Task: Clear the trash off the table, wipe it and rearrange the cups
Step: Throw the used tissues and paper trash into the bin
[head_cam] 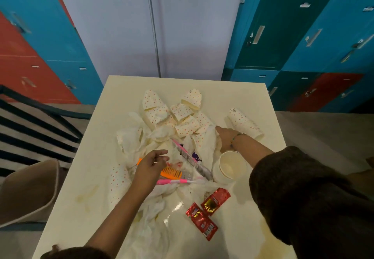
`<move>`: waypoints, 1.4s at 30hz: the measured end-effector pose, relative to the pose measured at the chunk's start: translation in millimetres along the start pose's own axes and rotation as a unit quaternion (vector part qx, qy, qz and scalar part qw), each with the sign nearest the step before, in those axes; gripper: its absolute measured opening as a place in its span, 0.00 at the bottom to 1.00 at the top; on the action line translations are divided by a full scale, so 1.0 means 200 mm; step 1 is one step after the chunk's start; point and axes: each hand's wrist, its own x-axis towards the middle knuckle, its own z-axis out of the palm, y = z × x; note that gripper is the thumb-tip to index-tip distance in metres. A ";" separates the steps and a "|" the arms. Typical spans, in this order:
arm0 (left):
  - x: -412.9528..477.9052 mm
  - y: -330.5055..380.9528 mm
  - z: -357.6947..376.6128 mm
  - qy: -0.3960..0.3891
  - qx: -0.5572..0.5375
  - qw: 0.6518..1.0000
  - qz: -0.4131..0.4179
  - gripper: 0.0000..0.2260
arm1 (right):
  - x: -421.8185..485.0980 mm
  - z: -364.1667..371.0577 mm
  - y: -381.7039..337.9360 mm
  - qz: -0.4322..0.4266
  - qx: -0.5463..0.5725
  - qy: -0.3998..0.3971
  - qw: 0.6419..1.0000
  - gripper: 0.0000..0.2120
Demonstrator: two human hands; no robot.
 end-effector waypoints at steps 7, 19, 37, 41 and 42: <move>-0.02 -0.03 -0.02 0.010 -0.011 1.000 -0.007 0.12 | 0.02 0.03 -0.01 -0.004 0.006 -0.035 0.999 0.44; -0.03 -0.05 -0.04 0.017 -0.034 0.999 -0.023 0.10 | -0.09 -0.29 -0.02 -0.017 0.149 0.243 0.958 0.29; -0.09 -0.11 -0.12 0.036 -0.031 0.999 -0.025 0.11 | 0.06 -0.05 -0.35 -0.161 -0.153 -0.007 0.975 0.21; -0.09 -0.11 -0.14 0.034 -0.041 0.998 -0.025 0.12 | 0.02 -0.08 -0.38 -0.147 -0.152 0.034 0.977 0.14; -0.09 -0.10 -0.14 0.033 -0.044 0.998 -0.024 0.11 | 0.02 -0.09 -0.38 -0.148 -0.154 0.039 0.976 0.14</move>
